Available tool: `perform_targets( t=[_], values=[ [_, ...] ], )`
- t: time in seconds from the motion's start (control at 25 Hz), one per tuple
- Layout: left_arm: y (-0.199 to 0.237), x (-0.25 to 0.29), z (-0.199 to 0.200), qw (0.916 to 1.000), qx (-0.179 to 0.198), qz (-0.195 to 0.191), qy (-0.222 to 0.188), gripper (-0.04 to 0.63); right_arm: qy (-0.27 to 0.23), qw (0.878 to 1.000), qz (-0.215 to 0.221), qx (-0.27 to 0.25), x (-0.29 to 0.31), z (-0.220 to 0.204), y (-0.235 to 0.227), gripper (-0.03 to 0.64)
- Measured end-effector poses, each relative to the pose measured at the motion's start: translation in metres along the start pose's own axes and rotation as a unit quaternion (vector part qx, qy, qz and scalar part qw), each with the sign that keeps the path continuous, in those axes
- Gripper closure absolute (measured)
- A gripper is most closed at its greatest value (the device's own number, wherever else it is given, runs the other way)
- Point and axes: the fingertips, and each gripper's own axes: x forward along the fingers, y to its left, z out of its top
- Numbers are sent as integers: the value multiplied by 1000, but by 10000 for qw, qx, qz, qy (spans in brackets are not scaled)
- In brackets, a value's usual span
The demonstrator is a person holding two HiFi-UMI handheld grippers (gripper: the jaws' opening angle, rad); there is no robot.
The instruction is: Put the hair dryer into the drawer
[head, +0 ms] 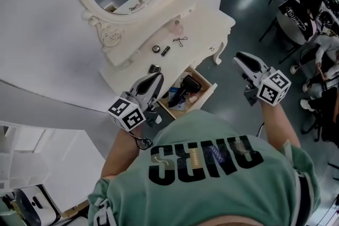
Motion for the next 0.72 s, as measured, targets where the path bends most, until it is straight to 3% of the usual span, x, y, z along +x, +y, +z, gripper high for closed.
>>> perform_targets(
  t=[0.12, 0.28, 0.44, 0.72],
  values=[
    [-4, 0, 2, 10000, 43, 9, -43, 587, -258, 9983, -141, 513, -8, -2, -9, 610],
    [-5, -2, -2, 10000, 21, 58, -61, 586, -193, 9939, -63, 1083, -3, -28, -9, 622],
    [-6, -4, -8, 9999, 1, 119, -33, 587, 86, 9964, 29, 847, 4, -40, 0, 623],
    [-5, -8, -14, 9997, -81, 209, -76, 586, 85, 9980, 185, 606, 12, -31, 8, 623]
  ],
)
